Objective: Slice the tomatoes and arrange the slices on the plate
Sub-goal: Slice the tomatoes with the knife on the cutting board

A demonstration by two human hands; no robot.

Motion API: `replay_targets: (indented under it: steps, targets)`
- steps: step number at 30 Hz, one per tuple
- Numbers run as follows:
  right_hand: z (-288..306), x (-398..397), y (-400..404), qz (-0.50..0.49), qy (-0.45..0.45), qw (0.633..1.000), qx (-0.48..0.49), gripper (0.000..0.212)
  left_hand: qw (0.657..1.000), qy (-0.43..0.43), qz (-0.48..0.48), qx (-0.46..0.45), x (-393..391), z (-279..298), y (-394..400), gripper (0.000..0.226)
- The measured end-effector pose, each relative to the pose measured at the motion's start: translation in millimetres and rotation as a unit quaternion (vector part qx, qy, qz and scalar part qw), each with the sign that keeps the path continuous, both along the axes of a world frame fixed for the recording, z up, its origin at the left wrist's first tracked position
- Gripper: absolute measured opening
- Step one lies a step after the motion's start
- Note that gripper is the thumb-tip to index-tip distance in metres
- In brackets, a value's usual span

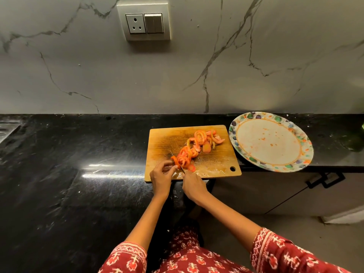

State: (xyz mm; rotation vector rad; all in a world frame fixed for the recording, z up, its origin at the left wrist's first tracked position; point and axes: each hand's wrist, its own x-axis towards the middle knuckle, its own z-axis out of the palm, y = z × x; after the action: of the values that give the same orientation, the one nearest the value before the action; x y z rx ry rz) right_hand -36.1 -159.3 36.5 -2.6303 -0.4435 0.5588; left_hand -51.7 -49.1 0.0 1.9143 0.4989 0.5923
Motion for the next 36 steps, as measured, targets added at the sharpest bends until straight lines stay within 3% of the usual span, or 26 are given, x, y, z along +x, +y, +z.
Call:
replay_targets:
  steps: [7, 14, 21, 27, 32, 36]
  targets:
    - [2.9, -2.2, -0.4, 0.013, -0.011, 1.0, -0.017, 0.024, 0.999, 0.036, 0.002, 0.039, 5.2, -1.2, -6.6, 0.006]
    - [-9.4, -13.2, -24.5, 0.042, -0.049, 0.996, -0.063, 0.023, 0.998, 0.061, 0.014, 0.015, 11.3, -5.0, 5.1, 0.005]
    - [-4.2, -2.8, -13.7, 0.034, -0.014, 0.999, -0.039, 0.023, 0.998, 0.06, 0.019, 0.006, 19.0, 4.5, 7.9, 0.035]
    - [-5.3, 3.6, -18.3, 0.003, 0.036, 0.999, -0.006, 0.029, 0.996, 0.087, -0.012, 0.032, 22.6, 2.0, 12.3, 0.014]
    - [-6.2, 9.4, -22.0, -0.004, 0.073, 0.997, 0.026, 0.037, 0.993, 0.095, 0.0, 0.07, 24.6, 2.4, 13.2, 0.036]
    - [-0.2, 7.9, -19.5, -0.001, 0.028, 0.999, -0.02, 0.029, 0.985, 0.108, -0.063, 0.115, 26.7, 2.2, 19.0, 0.051]
